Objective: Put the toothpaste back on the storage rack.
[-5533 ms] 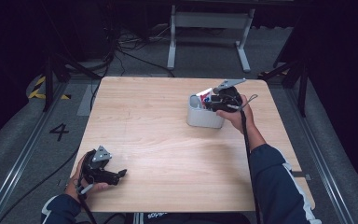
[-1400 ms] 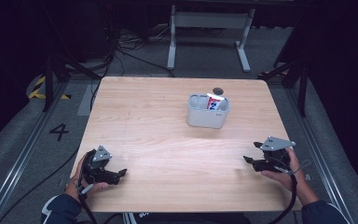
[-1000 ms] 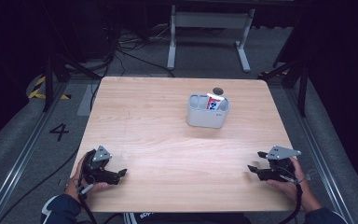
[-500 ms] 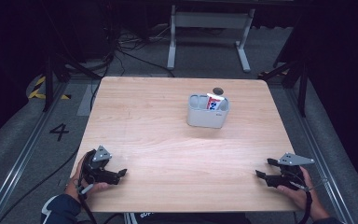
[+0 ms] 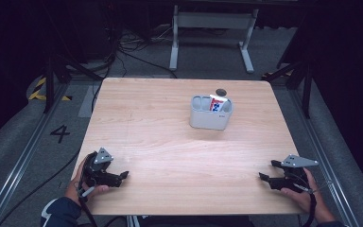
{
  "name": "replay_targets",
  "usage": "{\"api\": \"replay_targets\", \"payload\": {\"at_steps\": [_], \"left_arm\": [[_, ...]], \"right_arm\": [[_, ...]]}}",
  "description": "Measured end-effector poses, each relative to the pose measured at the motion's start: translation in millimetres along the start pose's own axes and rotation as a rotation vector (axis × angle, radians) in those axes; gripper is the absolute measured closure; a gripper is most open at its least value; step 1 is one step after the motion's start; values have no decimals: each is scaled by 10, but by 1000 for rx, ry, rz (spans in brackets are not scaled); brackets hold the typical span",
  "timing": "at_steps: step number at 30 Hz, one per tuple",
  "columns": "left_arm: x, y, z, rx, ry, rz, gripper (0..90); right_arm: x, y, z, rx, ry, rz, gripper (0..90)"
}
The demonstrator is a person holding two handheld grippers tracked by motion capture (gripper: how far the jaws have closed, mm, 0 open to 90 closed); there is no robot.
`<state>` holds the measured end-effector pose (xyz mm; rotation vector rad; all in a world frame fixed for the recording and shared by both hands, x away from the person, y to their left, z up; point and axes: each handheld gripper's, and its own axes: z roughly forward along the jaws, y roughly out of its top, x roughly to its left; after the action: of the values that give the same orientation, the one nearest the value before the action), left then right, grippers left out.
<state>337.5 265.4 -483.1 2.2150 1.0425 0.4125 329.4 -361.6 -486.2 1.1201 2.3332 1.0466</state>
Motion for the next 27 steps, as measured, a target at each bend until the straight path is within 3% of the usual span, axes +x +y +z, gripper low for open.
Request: {"api": "replay_targets", "payload": {"at_steps": [27], "left_arm": [[-2,10,0,11,3,2,18]], "right_arm": [[-14,3,7,5,1,0,195]]}}
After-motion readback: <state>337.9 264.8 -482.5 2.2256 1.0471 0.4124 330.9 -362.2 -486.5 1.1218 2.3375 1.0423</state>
